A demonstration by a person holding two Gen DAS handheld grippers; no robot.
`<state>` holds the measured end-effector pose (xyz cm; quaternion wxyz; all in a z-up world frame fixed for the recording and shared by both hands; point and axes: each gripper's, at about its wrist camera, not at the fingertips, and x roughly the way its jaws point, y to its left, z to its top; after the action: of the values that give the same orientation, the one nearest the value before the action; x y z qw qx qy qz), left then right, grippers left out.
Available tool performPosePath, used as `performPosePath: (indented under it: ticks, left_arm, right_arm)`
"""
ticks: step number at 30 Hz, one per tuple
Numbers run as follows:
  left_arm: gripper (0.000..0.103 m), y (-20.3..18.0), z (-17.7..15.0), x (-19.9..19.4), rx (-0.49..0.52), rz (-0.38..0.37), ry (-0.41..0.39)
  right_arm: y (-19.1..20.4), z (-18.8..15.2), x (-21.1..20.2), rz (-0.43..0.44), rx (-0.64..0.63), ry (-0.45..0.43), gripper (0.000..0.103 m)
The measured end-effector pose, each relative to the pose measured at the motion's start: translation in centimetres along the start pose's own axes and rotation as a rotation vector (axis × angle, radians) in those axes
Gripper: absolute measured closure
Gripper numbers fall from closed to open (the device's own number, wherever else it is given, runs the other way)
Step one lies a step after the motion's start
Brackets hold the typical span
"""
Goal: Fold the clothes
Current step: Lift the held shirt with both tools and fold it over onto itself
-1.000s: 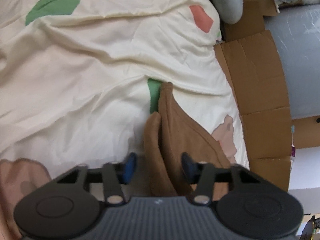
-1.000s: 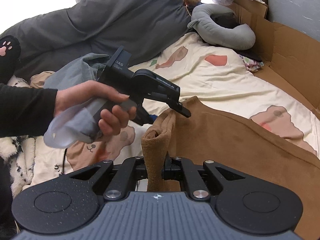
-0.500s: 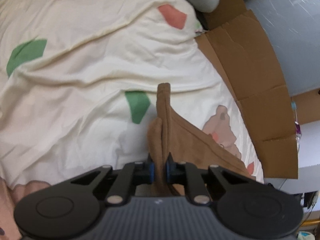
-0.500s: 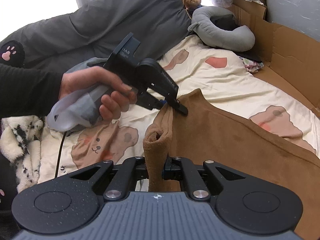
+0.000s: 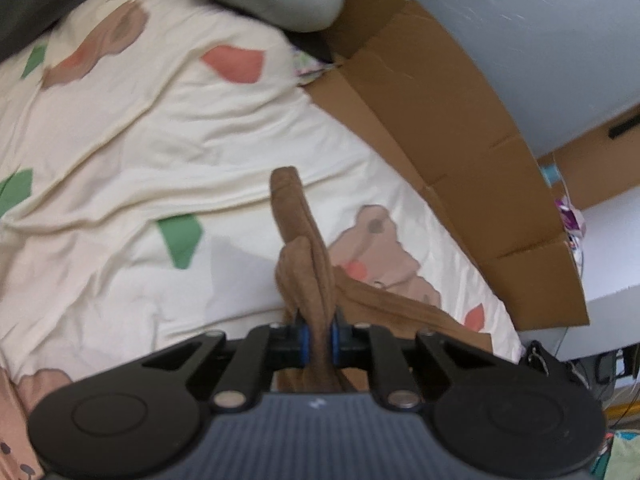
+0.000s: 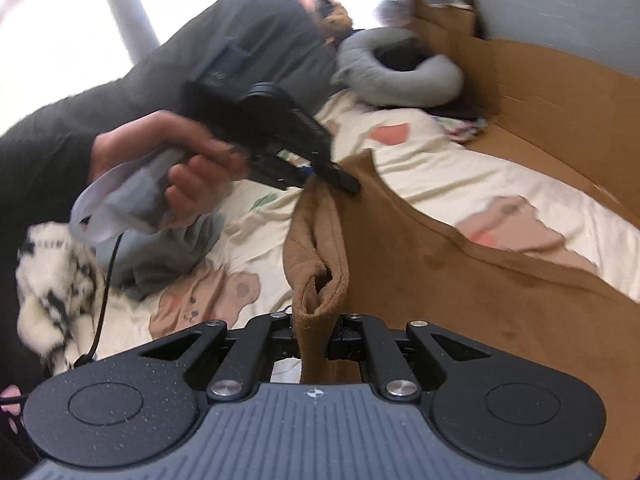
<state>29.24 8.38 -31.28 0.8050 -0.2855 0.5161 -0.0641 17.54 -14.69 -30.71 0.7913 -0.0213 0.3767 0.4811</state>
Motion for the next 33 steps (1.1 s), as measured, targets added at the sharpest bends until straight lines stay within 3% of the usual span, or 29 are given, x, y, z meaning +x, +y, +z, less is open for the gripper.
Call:
performPosePath:
  ticks: [16,33]
  left_arm:
    - [0.093,-12.8,-2.6,3.1,0.165,0.032,-0.048]
    - [0.093,-22.4,-7.3,10.4,0.262,0.043,0.045]
  right_arm:
    - [-5.9,-3.6,-7.1,-0.012,0.111,-0.069,0.099]
    - [-12.5,-10.9,-11.4,-0.06,0.331,-0.164,0.099]
